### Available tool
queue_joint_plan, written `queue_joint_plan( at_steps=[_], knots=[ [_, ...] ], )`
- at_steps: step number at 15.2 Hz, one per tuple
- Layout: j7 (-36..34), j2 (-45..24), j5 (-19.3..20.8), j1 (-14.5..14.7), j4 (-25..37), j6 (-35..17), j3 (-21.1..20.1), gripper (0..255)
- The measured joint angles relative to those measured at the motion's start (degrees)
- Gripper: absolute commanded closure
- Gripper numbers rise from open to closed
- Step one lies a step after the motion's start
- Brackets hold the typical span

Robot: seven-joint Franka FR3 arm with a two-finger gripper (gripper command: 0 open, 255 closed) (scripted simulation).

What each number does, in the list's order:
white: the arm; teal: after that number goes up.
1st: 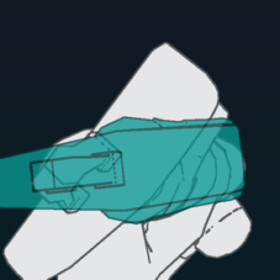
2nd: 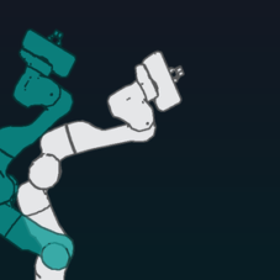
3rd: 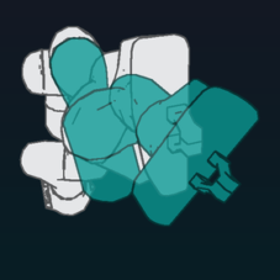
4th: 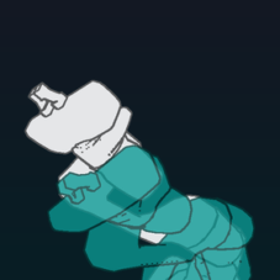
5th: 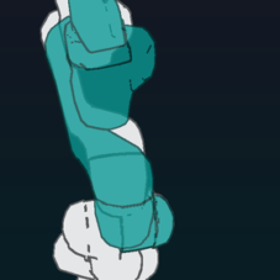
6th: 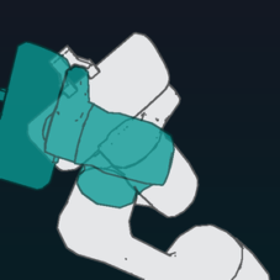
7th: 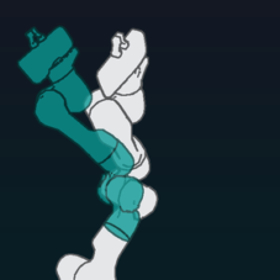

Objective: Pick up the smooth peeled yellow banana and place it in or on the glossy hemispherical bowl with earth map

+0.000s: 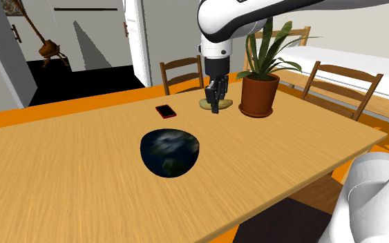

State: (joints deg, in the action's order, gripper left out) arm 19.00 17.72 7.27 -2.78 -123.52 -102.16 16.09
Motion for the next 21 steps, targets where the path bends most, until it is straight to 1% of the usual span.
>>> queue_joint_plan(
  at_steps=[3,8,10,12,21],
  knots=[
    [-4.10,0.27,-1.09,1.72,-0.45,0.16,-2.80,255],
    [-10.26,-2.47,-3.36,4.69,2.51,0.78,-6.96,255],
    [-12.61,-2.87,-4.01,5.74,2.24,0.23,-8.50,255],
    [-13.37,-3.49,-4.25,6.06,1.89,-0.69,-8.93,255],
    [-13.69,-4.95,-4.33,6.11,-3.73,-7.75,-8.88,255]
  ],
)
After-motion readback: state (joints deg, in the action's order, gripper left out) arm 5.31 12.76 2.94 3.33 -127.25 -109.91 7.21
